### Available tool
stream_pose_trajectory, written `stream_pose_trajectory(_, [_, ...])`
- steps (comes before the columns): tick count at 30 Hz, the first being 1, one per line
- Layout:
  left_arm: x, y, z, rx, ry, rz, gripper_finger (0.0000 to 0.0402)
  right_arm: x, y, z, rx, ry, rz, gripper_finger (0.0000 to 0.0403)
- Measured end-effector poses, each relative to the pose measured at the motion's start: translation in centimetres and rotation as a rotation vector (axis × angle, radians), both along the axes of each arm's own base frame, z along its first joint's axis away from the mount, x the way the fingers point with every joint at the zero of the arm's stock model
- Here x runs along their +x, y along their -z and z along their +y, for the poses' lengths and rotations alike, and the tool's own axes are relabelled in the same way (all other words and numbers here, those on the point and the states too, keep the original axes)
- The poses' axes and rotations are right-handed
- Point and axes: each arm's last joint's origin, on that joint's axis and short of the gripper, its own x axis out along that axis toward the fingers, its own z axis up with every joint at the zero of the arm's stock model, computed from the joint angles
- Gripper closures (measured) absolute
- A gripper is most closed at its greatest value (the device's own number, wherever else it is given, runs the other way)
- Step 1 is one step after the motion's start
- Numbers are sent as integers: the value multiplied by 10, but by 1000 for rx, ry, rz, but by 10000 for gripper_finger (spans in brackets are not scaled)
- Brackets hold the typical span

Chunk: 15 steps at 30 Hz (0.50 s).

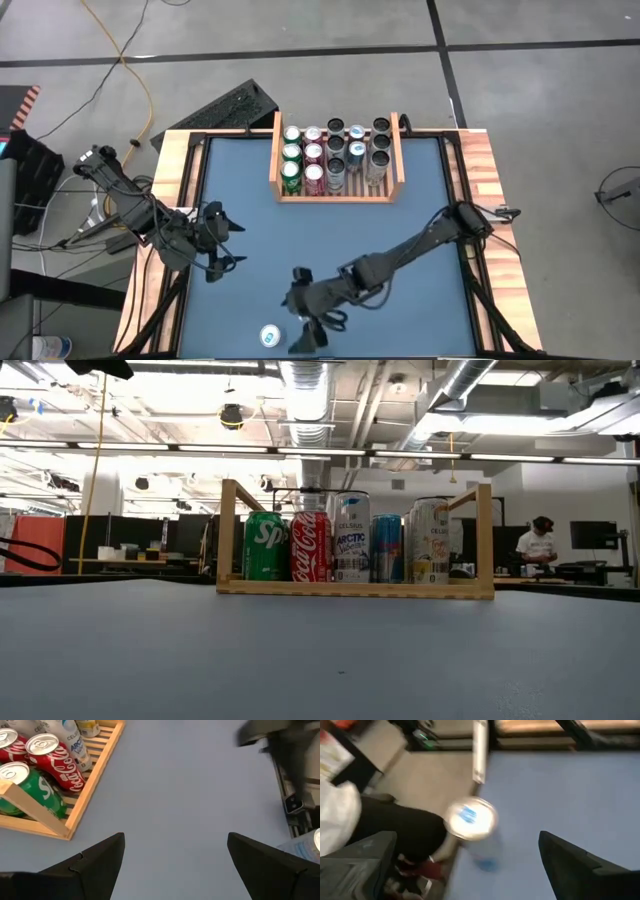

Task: Place canned beverage on shelf
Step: Put the top middle left blue can aligned with the blue soda on the shelf

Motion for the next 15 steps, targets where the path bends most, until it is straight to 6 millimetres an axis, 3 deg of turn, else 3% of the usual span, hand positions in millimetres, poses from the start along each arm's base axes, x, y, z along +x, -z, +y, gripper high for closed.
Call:
stream_pose_trajectory(4, [0,0,1,15,-24,-15,60,-10,-9,28,-16,-68,-114,116])
stream_pose_trajectory(6, [1,-1,2,34,-52,-34,60,-11,-2,36,-62,-62,-132,116])
stream_pose_trajectory(15, [2,-4,1,2,-69,-69,60,9,27,25,-174,58,-142,116])
